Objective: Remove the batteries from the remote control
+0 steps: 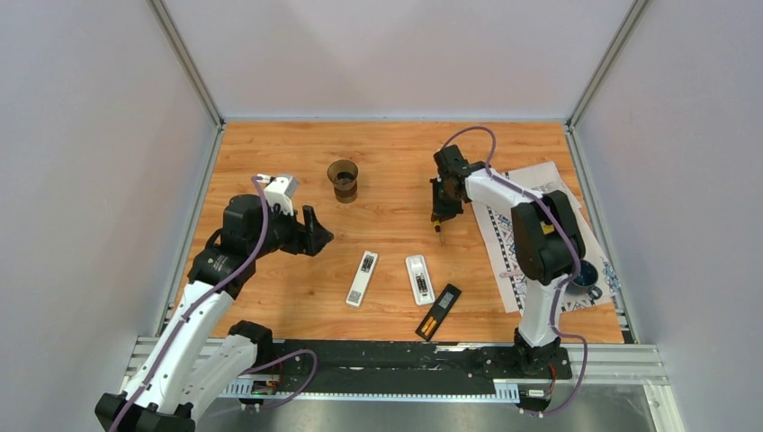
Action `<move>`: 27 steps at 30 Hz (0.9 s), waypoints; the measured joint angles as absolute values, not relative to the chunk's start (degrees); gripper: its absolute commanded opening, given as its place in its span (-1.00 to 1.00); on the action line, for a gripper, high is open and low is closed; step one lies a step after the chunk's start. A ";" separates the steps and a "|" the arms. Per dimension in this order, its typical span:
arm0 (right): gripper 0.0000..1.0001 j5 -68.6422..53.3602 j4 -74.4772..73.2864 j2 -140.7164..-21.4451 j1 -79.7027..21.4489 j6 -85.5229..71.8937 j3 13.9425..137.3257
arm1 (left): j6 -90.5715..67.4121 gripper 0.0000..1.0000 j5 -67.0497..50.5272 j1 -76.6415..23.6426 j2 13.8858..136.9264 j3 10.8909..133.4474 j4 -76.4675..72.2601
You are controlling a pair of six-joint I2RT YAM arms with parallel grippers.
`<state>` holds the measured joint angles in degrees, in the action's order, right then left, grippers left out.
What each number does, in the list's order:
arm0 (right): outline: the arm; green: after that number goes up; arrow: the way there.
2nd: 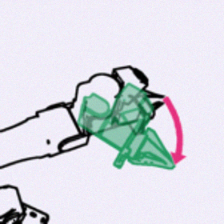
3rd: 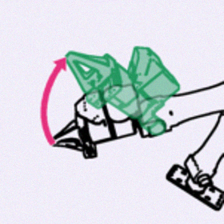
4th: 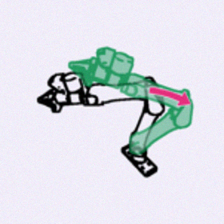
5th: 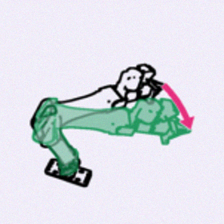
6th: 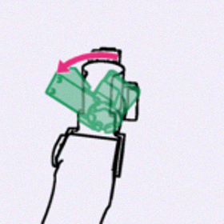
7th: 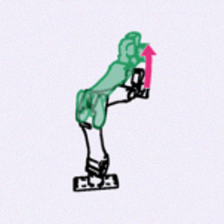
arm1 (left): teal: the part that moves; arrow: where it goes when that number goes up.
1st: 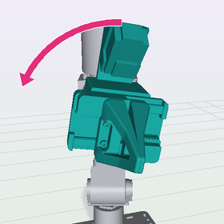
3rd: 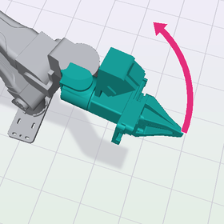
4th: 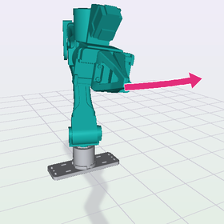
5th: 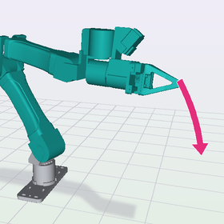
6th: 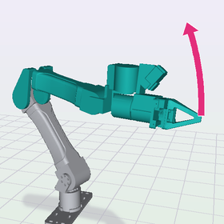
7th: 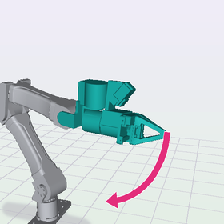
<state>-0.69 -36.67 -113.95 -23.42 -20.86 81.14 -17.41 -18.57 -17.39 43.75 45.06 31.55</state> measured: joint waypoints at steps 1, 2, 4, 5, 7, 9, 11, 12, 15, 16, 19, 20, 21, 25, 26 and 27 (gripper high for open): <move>-1.00 -2.50 -36.38 -112.09 -23.42 -20.67 79.48 | -17.85 0.66 -19.18 -17.61 44.03 45.21 31.14; -1.00 -4.19 -36.27 -110.02 -23.42 -20.62 78.08 | -18.33 0.65 -19.70 -18.02 44.56 45.45 30.59; -1.00 -8.21 -34.30 -104.71 -23.42 -20.40 74.81 | -19.35 0.66 -20.69 -19.29 46.02 46.22 29.36; -1.00 -10.28 -33.50 -101.78 -23.42 -20.38 73.36 | -19.94 0.65 -20.95 -20.45 47.24 46.83 28.53; -1.00 -15.20 -30.24 -94.96 -23.42 -20.45 69.97 | -21.10 0.65 -21.43 -22.92 49.95 48.36 26.68; -1.00 -20.29 -26.89 -88.79 -23.42 -20.58 67.29 | -22.87 0.65 -22.44 -25.43 52.93 49.78 23.77; -1.00 -25.67 -22.65 -83.57 -23.44 -20.84 64.58 | -24.82 0.65 -23.62 -27.40 55.83 50.59 19.94; -1.00 -28.69 -20.67 -80.88 -23.44 -20.97 62.98 | -25.91 0.66 -24.18 -28.42 57.36 51.03 18.00; -1.00 -34.94 -16.84 -75.90 -23.59 -21.19 59.40 | -28.49 0.65 -25.50 -30.59 61.67 52.82 13.72; -1.00 -36.73 -15.86 -74.39 -23.75 -21.23 58.26 | -29.54 0.65 -26.17 -31.29 63.51 54.00 11.90; -1.00 -40.82 -14.00 -70.54 -24.25 -21.67 55.72 | -31.92 0.65 -27.57 -32.67 66.96 56.40 7.62; -1.00 -41.85 -13.39 -69.47 -24.34 -21.87 55.27 | -32.58 0.64 -27.94 -33.12 68.05 57.30 6.28; -1.00 -42.57 -12.99 -68.77 -24.38 -22.15 55.07 | -33.15 0.63 -28.16 -33.71 68.99 58.22 5.10; -1.00 -44.03 -11.29 -65.67 -24.58 -23.22 55.00 | -34.48 0.61 -28.45 -36.03 72.18 61.23 2.20; -1.00 -43.53 -11.25 -65.04 -24.58 -23.55 55.00 | -34.65 0.61 -28.42 -36.45 72.53 61.47 1.63; -1.00 -42.85 -11.29 -64.47 -24.58 -23.99 55.00 | -34.79 0.61 -28.42 -36.82 72.60 61.47 1.39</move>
<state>-42.85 -11.29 -64.47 -24.58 -23.99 55.00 -34.79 -28.42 -36.82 72.60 61.47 1.39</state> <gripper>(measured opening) 0.110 0.806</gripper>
